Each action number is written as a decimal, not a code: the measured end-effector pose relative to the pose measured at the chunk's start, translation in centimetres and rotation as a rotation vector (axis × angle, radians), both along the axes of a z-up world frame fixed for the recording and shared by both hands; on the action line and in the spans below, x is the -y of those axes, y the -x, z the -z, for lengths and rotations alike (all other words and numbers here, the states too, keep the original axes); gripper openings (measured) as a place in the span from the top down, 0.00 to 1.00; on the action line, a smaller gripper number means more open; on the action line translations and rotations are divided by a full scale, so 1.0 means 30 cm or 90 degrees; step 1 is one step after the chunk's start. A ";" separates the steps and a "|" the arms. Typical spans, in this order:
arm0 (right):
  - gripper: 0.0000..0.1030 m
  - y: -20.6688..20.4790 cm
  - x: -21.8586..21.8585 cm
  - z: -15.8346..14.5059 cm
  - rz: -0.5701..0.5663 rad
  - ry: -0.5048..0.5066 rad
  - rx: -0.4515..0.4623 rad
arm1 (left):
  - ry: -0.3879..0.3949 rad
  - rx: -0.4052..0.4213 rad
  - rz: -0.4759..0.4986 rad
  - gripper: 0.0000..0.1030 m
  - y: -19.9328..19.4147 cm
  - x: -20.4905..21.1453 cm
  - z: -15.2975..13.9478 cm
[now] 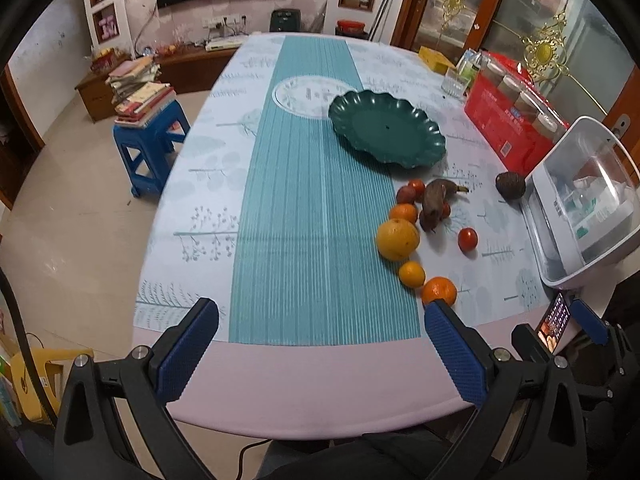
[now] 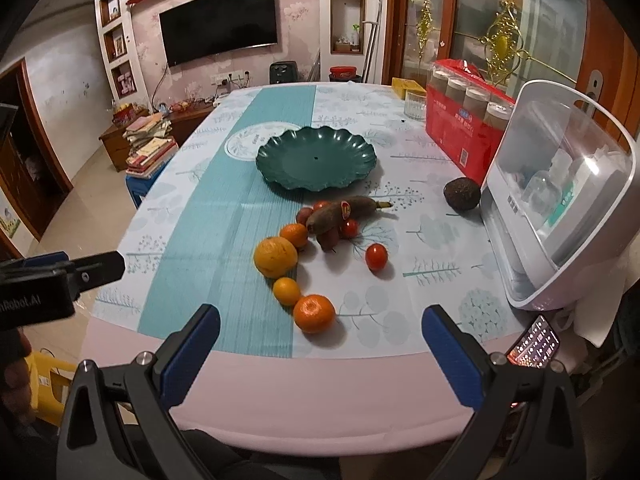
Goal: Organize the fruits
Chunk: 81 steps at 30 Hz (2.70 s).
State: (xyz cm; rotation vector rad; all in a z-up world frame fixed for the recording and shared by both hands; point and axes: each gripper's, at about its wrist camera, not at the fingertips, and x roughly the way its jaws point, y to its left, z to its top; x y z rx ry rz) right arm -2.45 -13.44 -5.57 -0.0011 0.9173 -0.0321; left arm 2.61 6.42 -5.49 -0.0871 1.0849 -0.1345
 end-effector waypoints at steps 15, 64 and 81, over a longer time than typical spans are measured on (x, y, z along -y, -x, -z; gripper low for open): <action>0.11 -0.127 0.015 0.222 -0.044 -0.013 -0.138 | -0.033 -0.068 0.091 0.01 -0.204 0.168 0.168; 0.56 -0.322 0.055 0.438 -0.147 -0.079 -0.288 | 0.025 -0.196 0.118 0.51 -0.473 0.333 0.414; 0.56 -0.384 0.101 0.261 -0.135 -0.053 -0.219 | 0.041 -0.094 0.078 0.50 -0.518 0.196 0.110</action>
